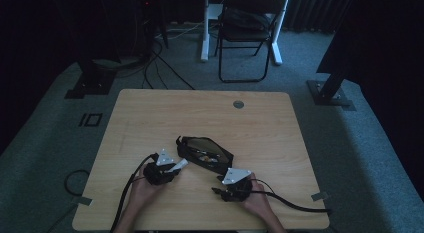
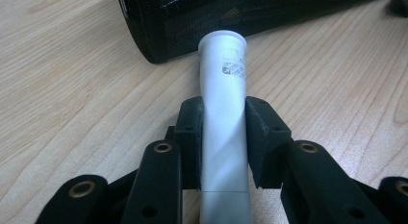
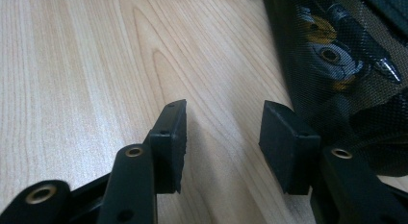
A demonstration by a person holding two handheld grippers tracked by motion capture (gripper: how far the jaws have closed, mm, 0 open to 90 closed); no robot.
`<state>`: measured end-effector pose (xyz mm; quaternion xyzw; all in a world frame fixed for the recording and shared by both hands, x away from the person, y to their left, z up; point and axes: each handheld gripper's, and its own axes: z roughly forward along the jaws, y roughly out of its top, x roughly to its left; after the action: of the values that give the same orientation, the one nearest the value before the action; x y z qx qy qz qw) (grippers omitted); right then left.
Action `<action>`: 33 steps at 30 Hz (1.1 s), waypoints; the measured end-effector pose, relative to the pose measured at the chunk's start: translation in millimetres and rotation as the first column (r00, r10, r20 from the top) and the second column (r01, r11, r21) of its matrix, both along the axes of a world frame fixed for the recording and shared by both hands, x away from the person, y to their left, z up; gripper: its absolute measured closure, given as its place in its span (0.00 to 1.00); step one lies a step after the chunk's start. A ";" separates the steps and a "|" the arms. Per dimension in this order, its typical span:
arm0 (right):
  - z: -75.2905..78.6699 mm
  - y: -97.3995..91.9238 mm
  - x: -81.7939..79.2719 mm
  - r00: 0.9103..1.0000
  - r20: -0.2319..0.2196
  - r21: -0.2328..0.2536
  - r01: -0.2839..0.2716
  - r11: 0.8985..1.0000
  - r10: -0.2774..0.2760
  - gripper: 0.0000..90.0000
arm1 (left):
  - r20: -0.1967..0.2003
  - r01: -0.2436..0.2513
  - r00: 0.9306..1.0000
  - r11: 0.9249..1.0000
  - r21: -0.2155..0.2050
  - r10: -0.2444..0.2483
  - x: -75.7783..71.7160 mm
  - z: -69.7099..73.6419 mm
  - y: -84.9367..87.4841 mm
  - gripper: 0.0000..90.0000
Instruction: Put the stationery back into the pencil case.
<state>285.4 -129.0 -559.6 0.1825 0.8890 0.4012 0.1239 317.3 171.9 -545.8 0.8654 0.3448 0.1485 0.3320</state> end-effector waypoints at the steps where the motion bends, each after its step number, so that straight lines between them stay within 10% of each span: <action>1: -0.2 0.0 0.2 1.000 -0.002 0.003 0.000 1.000 0.000 0.58 | 0.000 0.000 1.000 1.000 0.000 0.000 0.0 0.0 0.0 0.77; 33: -1.4 -0.1 4.0 0.999 -0.039 0.022 -0.006 1.000 0.007 0.55 | 0.035 0.015 0.999 1.000 0.024 -0.016 -7.6 8.1 -2.5 0.77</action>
<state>289.4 -129.1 -561.0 0.1887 0.8874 0.4078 0.1029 309.7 169.4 -537.7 0.8692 0.3303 0.1650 0.3290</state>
